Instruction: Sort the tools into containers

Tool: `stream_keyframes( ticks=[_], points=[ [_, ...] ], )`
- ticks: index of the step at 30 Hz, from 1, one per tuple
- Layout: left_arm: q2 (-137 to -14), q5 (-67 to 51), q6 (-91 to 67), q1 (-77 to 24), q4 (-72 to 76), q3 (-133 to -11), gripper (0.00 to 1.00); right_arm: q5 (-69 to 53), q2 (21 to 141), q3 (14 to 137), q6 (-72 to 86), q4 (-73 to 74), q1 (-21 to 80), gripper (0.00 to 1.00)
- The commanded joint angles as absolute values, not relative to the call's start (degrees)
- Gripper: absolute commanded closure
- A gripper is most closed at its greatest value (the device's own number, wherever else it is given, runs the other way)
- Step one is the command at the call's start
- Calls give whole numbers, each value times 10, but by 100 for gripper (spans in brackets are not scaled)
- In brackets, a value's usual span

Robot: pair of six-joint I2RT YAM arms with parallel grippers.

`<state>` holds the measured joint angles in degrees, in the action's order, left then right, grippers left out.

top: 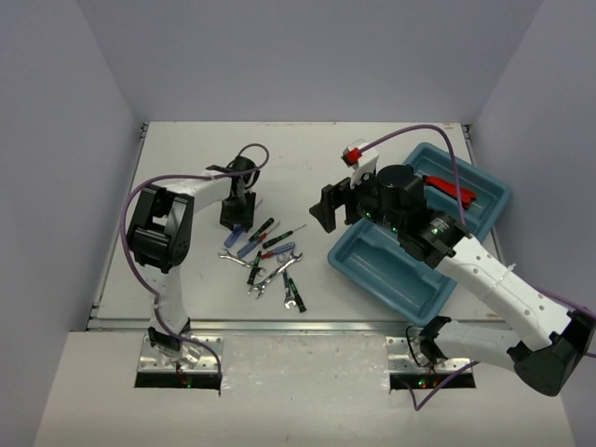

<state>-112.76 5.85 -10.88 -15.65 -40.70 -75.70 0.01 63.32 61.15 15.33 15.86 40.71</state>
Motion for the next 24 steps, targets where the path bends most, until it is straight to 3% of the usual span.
stream_keyframes(
  ticks=[1, 5, 8, 12, 17, 24],
  points=[
    [-1163, 91, -121, -145, -407, -776, 67, 3, 634, 608, 148, 127, 410, 1],
    [-1177, 99, -135, -129, -407, -789, 92, 2, 637, 606, 150, 125, 409, 1],
    [-1173, 98, -151, -116, -410, -802, 100, -11, 645, 608, 151, 127, 409, 1],
    [-1137, 121, -178, -109, -414, -821, 100, -17, 668, 611, 150, 129, 410, 1],
    [-992, 138, -244, -109, -375, -788, 100, -51, 692, 610, 151, 120, 410, 1],
    [-732, 0, -308, -117, -211, -623, 100, -143, 681, 596, 166, 102, 410, 3]
  ],
)
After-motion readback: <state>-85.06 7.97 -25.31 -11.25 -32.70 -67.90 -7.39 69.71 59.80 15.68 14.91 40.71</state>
